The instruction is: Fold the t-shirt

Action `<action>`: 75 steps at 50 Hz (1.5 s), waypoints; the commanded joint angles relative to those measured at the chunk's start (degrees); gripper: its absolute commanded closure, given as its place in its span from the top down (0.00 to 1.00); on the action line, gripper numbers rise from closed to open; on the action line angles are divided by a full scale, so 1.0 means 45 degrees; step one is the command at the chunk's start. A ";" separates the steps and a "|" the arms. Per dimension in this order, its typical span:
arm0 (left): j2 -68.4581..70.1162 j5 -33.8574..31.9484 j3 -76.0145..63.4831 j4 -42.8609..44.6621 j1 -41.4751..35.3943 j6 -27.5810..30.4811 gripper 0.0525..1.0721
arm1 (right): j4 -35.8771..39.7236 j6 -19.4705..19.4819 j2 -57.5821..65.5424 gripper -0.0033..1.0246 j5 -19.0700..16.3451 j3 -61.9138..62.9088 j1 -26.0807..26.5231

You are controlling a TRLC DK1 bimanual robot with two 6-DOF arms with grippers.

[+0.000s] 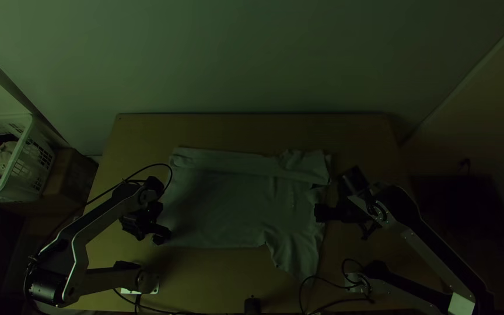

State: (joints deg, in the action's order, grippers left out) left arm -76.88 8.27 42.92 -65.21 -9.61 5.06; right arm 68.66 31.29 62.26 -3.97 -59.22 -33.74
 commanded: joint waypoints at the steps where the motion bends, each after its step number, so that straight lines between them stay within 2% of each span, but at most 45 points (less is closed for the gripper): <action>1: -0.0142 0.0056 0.0112 0.0038 -0.0443 -0.0363 0.58 | 0.0152 0.0117 0.0168 0.93 -0.0095 0.0348 0.0016; 5: 0.0229 0.0076 0.0131 0.0097 -0.0932 -0.0324 0.36 | 0.0230 0.0098 0.0168 0.93 -0.0095 0.0621 0.0036; 8: 0.0581 0.0056 0.0190 0.0194 -0.1283 -0.0226 0.15 | 0.0347 0.0098 0.0168 0.93 -0.0134 0.0895 0.0016; 18: 0.0854 -0.0081 0.0229 0.0253 -0.1342 -0.0070 0.14 | 0.0542 0.0098 0.0168 0.93 -0.0349 0.1813 -0.0101; 21: 0.0972 -0.0100 0.0268 0.0351 -0.1342 -0.0031 0.02 | 0.0542 0.0098 0.0168 0.93 -0.0407 0.2008 -0.0101; 36: 0.0991 -0.0452 0.0248 0.0311 -0.0815 0.0126 0.03 | 0.0542 -0.0097 0.0520 0.93 -0.0427 0.2672 -0.0140; 46: 0.1108 -0.0471 0.0619 0.0214 -0.0443 0.0165 0.03 | 0.0464 -0.0039 0.0950 0.93 -0.0681 0.3102 -0.0667; 67: 0.1147 -0.0530 0.1127 -0.0001 0.0045 0.0321 0.03 | -0.1528 -0.0078 0.2161 0.87 -0.1872 0.4332 -0.0980; 75: 0.1167 -0.0530 0.1108 -0.0021 0.0045 0.0321 0.03 | -0.1938 -0.0097 0.3215 0.84 -0.1892 0.4547 -0.1253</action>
State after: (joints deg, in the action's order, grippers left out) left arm -72.69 6.48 47.29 -64.01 -9.82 5.32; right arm 60.38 31.07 73.91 -12.05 -40.12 -38.39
